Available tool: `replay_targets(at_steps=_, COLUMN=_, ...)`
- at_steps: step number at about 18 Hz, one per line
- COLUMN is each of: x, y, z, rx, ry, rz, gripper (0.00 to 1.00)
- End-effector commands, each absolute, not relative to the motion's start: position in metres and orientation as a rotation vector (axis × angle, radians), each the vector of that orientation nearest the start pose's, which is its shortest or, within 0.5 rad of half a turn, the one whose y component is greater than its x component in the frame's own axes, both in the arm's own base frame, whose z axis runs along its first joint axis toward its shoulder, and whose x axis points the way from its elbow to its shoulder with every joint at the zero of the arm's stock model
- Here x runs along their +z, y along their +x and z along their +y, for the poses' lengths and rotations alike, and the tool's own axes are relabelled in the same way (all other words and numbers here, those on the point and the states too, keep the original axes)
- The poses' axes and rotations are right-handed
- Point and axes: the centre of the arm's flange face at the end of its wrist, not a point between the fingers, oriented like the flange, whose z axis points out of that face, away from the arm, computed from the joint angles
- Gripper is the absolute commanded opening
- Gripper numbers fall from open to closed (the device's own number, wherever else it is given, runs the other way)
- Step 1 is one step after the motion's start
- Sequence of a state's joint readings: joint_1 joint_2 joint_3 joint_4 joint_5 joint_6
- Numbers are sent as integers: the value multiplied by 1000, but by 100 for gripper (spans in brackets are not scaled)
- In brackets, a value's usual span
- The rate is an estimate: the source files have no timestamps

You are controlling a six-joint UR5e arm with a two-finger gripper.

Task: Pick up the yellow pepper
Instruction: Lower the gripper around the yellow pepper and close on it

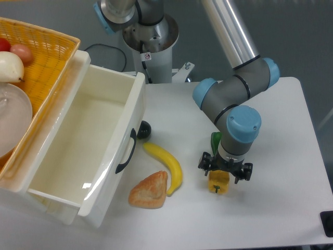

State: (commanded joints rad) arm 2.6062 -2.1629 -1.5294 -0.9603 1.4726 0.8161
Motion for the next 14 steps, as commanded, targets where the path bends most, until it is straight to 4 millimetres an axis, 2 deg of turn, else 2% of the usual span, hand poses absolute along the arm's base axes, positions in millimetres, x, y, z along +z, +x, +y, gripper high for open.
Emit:
replay_targets(at_steps=9, x=208, y=-507, z=468, rx=-31, ry=-3023, rz=-320, gripper=100)
replay_targets(at_steps=12, x=206, y=-506, z=469, rx=-37, ry=-3026, rz=-319, gripper=85)
replay_targets(at_steps=13, x=206, y=-506, z=469, rx=-37, ry=-3026, rz=-321, gripper=73)
replay_targets(at_steps=14, x=206, y=-506, z=469, rx=-36, ry=-3027, rz=-321, gripper=65)
